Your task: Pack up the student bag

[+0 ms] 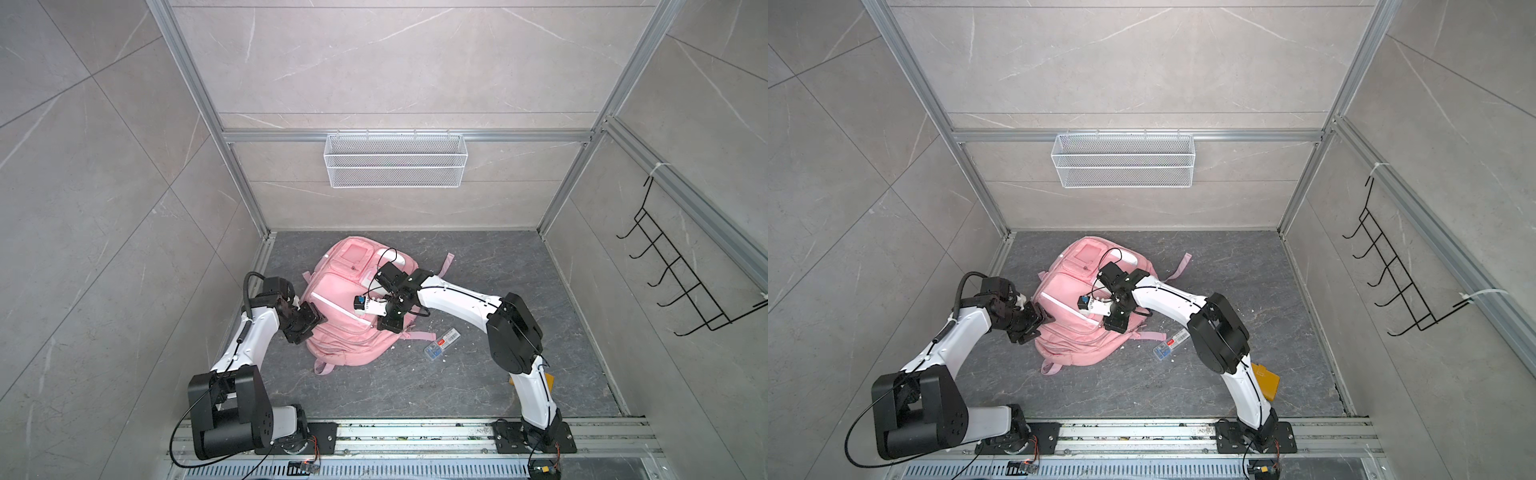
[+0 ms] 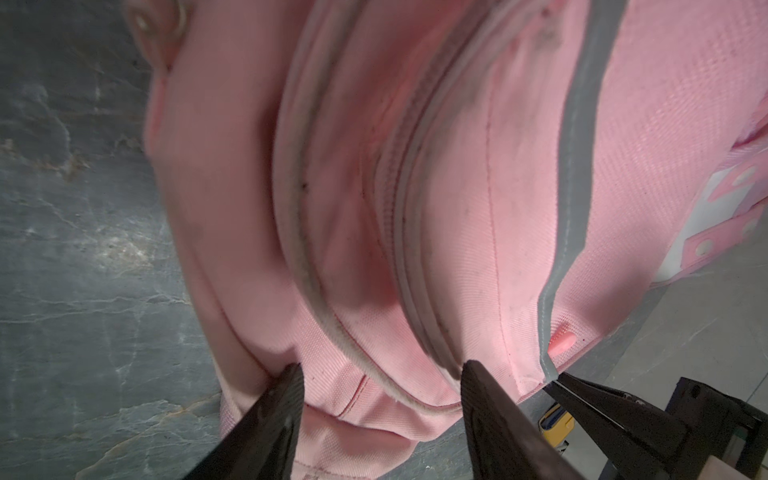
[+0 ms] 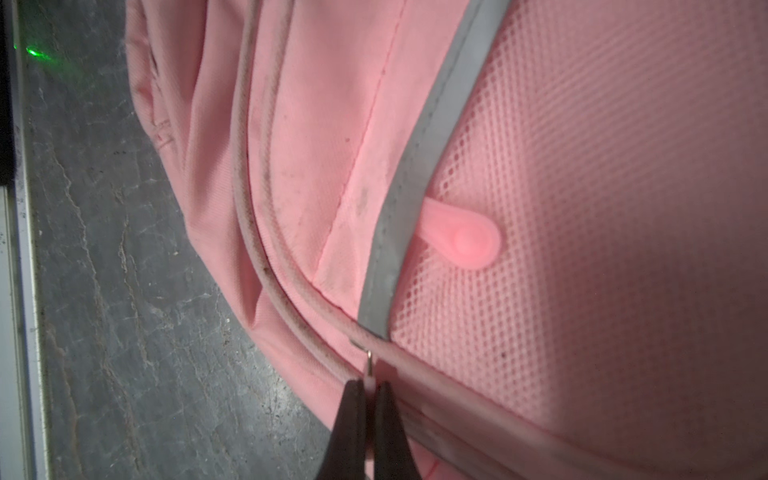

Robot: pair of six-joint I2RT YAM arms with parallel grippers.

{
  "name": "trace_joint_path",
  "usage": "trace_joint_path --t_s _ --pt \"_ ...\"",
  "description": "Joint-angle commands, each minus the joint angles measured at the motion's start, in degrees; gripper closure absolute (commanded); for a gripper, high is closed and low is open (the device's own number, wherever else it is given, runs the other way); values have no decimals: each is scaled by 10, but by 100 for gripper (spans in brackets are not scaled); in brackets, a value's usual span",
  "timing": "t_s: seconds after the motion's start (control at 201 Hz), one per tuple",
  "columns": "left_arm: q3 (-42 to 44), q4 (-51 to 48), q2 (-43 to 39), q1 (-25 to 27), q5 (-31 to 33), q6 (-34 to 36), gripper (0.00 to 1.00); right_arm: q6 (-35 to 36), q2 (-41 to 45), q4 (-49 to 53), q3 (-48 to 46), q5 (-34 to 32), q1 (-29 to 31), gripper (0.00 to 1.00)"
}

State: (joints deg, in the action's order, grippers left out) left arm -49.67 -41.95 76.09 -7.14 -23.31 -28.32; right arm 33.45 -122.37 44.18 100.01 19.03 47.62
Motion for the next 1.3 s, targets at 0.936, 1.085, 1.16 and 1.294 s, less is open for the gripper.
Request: trace_joint_path --t_s 0.936,1.085,1.16,1.294 --pt "-261 -67 37 213 126 70 45 -183 93 -119 -113 -95 -113 100" --pt "-364 -82 152 209 135 146 41 -208 94 -130 -114 -73 -116 100" --pt "-406 -90 203 208 147 174 40 -212 94 -129 -112 -69 -117 100" --pt "-449 -110 265 203 190 193 40 -215 97 -119 -115 -73 -118 100"
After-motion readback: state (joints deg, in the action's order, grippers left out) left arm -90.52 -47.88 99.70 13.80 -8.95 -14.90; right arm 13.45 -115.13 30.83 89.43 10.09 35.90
